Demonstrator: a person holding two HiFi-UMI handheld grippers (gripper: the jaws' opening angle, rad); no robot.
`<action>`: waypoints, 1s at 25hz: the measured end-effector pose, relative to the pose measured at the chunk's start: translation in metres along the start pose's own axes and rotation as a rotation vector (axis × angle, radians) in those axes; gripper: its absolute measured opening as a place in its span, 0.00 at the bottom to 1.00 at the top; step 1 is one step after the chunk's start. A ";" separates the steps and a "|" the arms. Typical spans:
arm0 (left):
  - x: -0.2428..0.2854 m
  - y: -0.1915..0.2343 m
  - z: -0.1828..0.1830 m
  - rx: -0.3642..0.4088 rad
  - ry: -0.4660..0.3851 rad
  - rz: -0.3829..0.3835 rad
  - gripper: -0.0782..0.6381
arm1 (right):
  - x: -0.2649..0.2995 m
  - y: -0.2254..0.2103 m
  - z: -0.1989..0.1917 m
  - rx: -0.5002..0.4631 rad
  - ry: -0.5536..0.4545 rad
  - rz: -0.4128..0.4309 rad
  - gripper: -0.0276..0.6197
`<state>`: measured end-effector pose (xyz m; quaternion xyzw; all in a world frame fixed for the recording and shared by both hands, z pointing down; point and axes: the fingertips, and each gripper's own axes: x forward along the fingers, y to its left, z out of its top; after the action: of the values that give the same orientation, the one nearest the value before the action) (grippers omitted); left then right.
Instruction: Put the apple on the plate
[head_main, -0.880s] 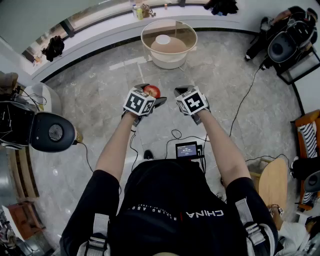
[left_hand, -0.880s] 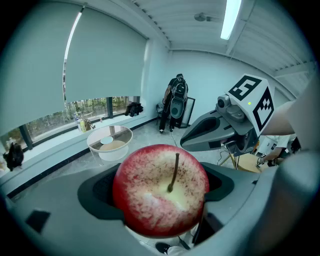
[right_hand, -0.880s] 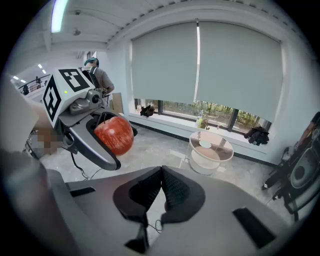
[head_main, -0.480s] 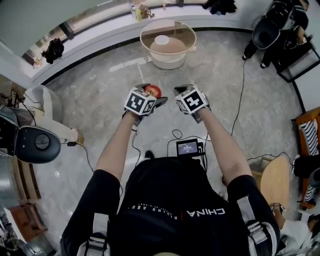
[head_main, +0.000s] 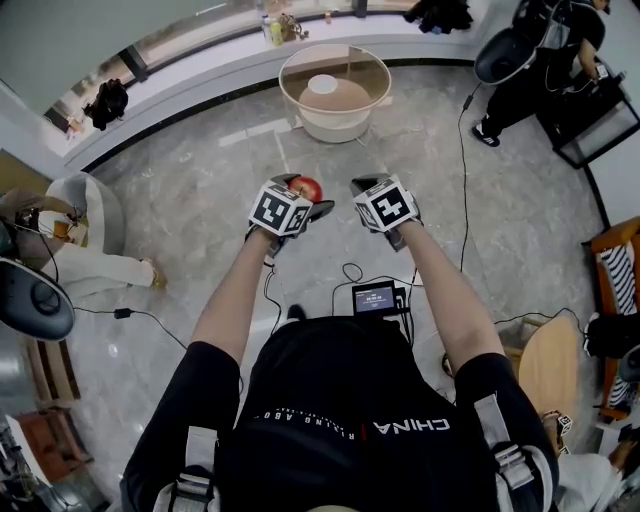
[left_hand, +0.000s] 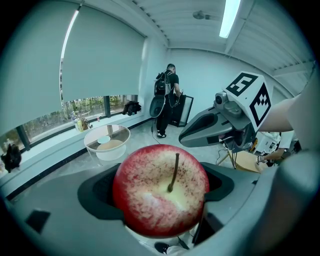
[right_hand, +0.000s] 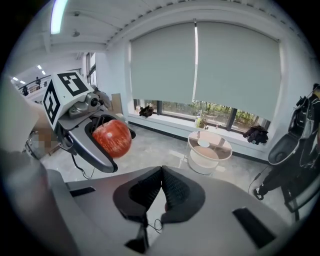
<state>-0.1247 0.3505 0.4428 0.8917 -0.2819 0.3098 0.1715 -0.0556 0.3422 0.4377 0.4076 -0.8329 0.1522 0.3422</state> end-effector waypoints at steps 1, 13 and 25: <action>0.001 0.000 0.000 -0.001 -0.001 0.000 0.72 | 0.000 -0.001 -0.001 0.001 -0.001 -0.001 0.09; 0.025 -0.017 0.003 -0.008 0.018 0.006 0.72 | -0.009 -0.026 -0.025 0.036 -0.015 -0.013 0.09; 0.088 -0.057 0.028 -0.030 0.044 0.027 0.72 | -0.027 -0.091 -0.073 0.048 -0.008 0.037 0.09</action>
<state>-0.0197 0.3468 0.4715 0.8782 -0.2947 0.3272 0.1869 0.0599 0.3399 0.4692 0.4010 -0.8376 0.1768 0.3263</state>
